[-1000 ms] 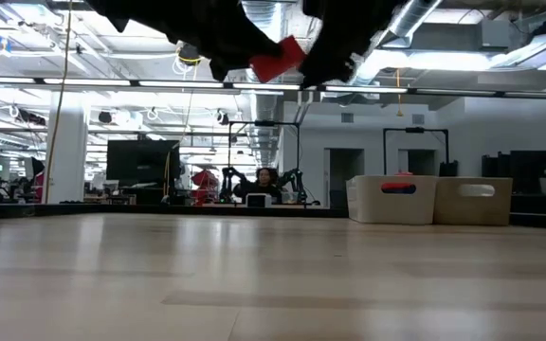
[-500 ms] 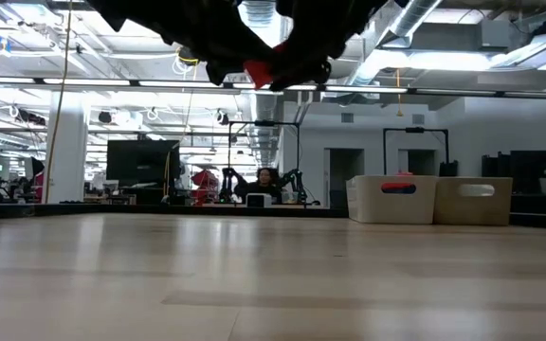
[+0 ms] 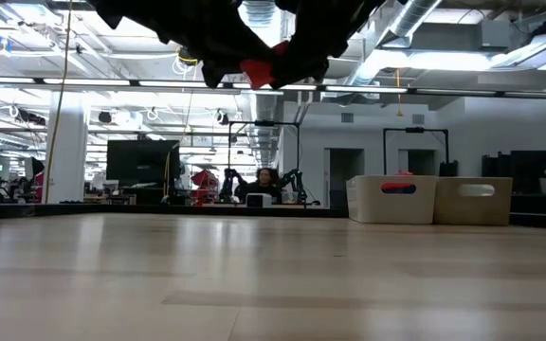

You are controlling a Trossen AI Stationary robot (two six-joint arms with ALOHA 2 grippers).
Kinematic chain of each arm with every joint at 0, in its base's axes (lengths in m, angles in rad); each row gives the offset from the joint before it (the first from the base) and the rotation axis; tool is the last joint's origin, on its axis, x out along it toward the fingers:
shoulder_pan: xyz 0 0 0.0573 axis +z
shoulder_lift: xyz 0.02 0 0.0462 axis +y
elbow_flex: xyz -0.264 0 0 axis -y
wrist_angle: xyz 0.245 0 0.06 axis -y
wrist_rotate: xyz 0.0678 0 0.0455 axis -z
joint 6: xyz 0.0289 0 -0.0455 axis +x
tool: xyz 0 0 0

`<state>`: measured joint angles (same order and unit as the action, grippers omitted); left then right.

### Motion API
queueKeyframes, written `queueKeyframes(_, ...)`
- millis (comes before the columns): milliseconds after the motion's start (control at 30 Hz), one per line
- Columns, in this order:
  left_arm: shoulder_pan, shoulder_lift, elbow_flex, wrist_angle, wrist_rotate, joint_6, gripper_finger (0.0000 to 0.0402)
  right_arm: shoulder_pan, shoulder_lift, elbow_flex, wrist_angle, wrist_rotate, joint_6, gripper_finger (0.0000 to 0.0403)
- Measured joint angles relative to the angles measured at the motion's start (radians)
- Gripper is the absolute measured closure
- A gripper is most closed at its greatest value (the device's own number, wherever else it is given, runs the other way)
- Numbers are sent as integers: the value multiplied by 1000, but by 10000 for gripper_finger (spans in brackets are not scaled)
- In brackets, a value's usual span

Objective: Sort blocks by size
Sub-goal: Put the large orange game piece into the white bin

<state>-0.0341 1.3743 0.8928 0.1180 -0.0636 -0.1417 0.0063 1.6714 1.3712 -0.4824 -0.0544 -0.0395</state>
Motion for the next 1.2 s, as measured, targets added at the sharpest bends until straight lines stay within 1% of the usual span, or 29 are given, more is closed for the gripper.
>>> queueKeyframes(100,-2,0,0,-31,-41,-55,291,0,0,0,-9,0,2,284)
queueKeyframes(267,14,1,-3,-105,-69,-140,224,-19,-3,-2,-112,-1,-11,284)
queueKeyframes(400,29,0,-2,-180,-118,-249,170,-60,-6,-1,-256,0,-14,280)
queueKeyframes(500,35,0,-2,-227,-122,-331,151,-112,-6,-2,-387,33,-14,278)
queueKeyframes(667,35,0,-2,-294,-121,-497,146,-232,-6,-2,-525,124,11,279)
queueKeyframes(767,35,-1,-2,-303,-135,-557,147,-319,-18,-2,-578,167,38,279)
queueKeyframes(900,11,-39,-2,-262,-216,-531,159,-427,-63,-2,-580,188,44,278)
queueKeyframes(1000,-23,-95,-2,-250,-317,-487,168,-514,-102,-2,-559,223,19,278)
queueKeyframes(1100,-58,-154,-2,-271,-407,-459,175,-611,-110,-2,-531,219,-16,278)
queueKeyframes(1200,-68,-201,-1,-335,-410,-491,177,-692,-101,-2,-499,131,-43,277)
